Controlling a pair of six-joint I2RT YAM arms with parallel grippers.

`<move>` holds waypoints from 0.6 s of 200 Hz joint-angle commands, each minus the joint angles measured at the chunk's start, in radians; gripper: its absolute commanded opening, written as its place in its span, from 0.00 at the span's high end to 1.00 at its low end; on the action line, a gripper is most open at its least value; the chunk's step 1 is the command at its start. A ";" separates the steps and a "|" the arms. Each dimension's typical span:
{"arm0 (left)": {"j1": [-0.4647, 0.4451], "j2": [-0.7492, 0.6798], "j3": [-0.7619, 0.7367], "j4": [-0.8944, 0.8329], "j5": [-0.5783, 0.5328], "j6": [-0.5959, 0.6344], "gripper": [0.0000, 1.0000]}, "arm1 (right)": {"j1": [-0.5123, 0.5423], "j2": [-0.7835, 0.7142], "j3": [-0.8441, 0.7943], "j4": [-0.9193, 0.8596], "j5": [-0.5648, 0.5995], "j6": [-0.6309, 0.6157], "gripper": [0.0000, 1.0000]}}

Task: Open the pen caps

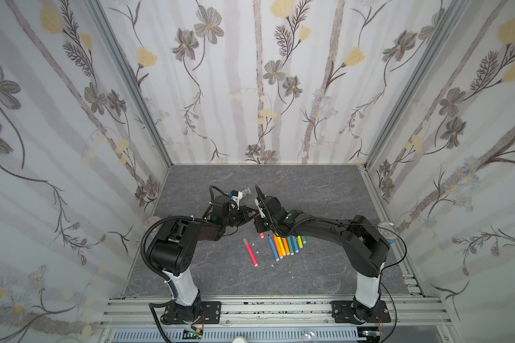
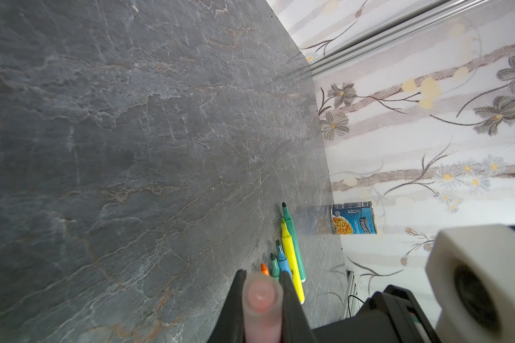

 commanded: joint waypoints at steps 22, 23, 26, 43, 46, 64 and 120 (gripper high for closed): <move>-0.001 -0.013 -0.002 0.039 0.017 -0.005 0.99 | -0.001 0.013 0.009 0.012 -0.023 -0.002 1.00; -0.001 -0.013 -0.002 0.038 0.017 -0.005 0.98 | -0.001 0.013 0.008 0.014 -0.023 -0.002 1.00; -0.001 -0.014 -0.002 0.038 0.016 -0.005 0.97 | 0.000 0.013 0.007 0.014 -0.024 -0.003 1.00; -0.001 -0.017 -0.002 0.032 0.012 -0.002 0.88 | -0.001 0.009 -0.001 0.017 -0.026 -0.002 1.00; -0.001 -0.016 -0.002 0.031 0.011 -0.002 0.86 | -0.001 0.008 -0.003 0.019 -0.027 -0.001 1.00; 0.000 -0.021 -0.001 0.022 0.005 0.004 0.79 | 0.000 0.000 -0.014 0.025 -0.028 -0.001 1.00; 0.000 -0.020 0.002 0.010 -0.001 0.012 0.75 | 0.000 -0.006 -0.032 0.035 -0.030 -0.002 1.00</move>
